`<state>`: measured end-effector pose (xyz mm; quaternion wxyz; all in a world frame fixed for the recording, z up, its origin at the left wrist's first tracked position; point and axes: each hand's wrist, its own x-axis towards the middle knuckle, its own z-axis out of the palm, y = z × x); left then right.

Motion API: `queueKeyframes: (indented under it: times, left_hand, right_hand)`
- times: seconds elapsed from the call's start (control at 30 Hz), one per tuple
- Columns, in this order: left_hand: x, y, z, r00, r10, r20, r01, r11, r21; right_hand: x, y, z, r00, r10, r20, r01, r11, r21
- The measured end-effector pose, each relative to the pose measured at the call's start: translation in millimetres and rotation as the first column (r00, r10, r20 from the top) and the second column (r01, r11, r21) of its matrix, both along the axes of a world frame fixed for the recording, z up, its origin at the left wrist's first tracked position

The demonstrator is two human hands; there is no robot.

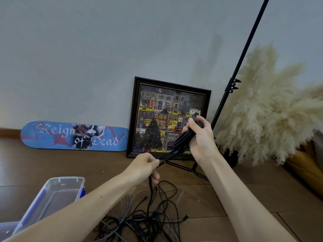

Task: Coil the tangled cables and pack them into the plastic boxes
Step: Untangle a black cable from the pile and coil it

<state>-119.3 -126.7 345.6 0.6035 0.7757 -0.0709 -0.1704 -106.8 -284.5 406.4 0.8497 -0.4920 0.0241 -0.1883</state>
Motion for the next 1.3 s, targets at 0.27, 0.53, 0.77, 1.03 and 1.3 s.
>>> queueKeyframes:
  times: [0.27, 0.53, 0.77, 1.03, 1.3]
  left_hand:
    - [-2.0, 2.8, 7.7, 0.873, -0.196, 0.447, 0.039, 0.941, 0.337]
    - [-5.1, -5.0, 14.3, 0.97, -0.018, 0.244, 0.029, 0.999, -0.039]
    - [6.3, 1.5, 14.0, 0.997, -0.032, -0.076, 0.009, 0.96, -0.281]
    - [17.7, 21.6, 18.4, 0.995, 0.056, 0.084, -0.057, 0.998, 0.008]
    - [15.6, 17.5, 10.6, 0.986, 0.02, 0.166, -0.035, 0.996, 0.086]
  right_hand:
    - [-2.8, 12.5, -12.1, 0.994, -0.096, 0.05, 0.106, 0.772, -0.627]
    - [-11.2, 45.3, -20.0, 0.993, 0.028, 0.118, 0.101, 0.353, -0.93]
    - [-13.0, 44.3, -25.2, 0.979, 0.168, 0.116, 0.122, -0.024, -0.992]
    - [-13.4, 52.6, -34.9, 0.953, 0.231, -0.193, -0.131, -0.259, -0.957]
    - [-20.0, 63.8, -33.9, 0.988, 0.138, 0.068, 0.143, -0.661, -0.737]
